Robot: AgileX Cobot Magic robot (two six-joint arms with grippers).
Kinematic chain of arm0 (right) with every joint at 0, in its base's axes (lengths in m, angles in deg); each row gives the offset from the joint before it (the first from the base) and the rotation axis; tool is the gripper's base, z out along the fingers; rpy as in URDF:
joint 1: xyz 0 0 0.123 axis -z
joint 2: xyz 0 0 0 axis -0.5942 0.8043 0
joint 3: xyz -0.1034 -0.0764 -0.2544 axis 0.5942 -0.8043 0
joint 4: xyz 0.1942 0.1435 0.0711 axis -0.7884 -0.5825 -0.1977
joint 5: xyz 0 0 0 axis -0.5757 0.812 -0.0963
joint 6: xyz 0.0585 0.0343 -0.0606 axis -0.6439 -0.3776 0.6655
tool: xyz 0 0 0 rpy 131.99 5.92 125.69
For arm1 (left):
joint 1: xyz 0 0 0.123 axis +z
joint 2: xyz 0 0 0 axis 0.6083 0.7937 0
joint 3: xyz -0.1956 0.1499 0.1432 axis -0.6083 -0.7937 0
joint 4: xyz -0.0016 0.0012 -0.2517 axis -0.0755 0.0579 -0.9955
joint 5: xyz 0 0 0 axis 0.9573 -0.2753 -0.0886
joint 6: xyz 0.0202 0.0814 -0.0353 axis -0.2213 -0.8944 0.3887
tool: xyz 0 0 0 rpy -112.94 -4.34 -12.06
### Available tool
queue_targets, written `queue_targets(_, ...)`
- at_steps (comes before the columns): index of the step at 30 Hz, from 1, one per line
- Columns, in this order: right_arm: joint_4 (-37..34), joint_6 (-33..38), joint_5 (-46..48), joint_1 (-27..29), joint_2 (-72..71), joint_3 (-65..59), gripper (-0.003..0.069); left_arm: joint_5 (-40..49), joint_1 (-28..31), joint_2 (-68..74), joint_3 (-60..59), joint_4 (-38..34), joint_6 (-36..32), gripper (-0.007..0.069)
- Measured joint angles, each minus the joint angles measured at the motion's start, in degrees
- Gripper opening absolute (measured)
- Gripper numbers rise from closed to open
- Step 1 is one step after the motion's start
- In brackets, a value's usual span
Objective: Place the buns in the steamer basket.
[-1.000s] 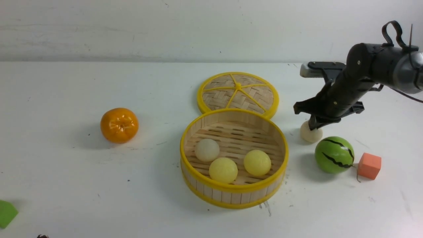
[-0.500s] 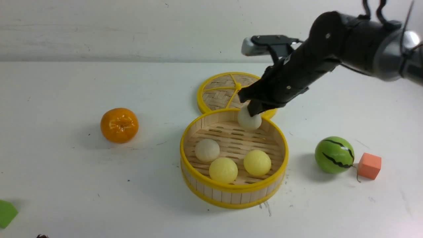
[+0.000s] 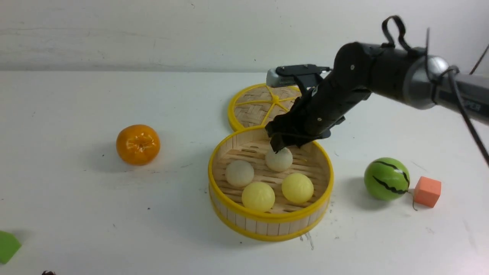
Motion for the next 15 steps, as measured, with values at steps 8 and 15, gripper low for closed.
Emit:
queue_targets(8,4.87,-7.77,14.53,0.0,-21.42,-5.47,0.0332,0.0,0.0,0.0,0.0,0.0,0.0,0.013)
queue_targets(15,5.92,-11.6,19.34,0.0,-36.0,-14.97,0.001,0.0,0.0,0.0,0.0,0.0,0.0,0.0138)
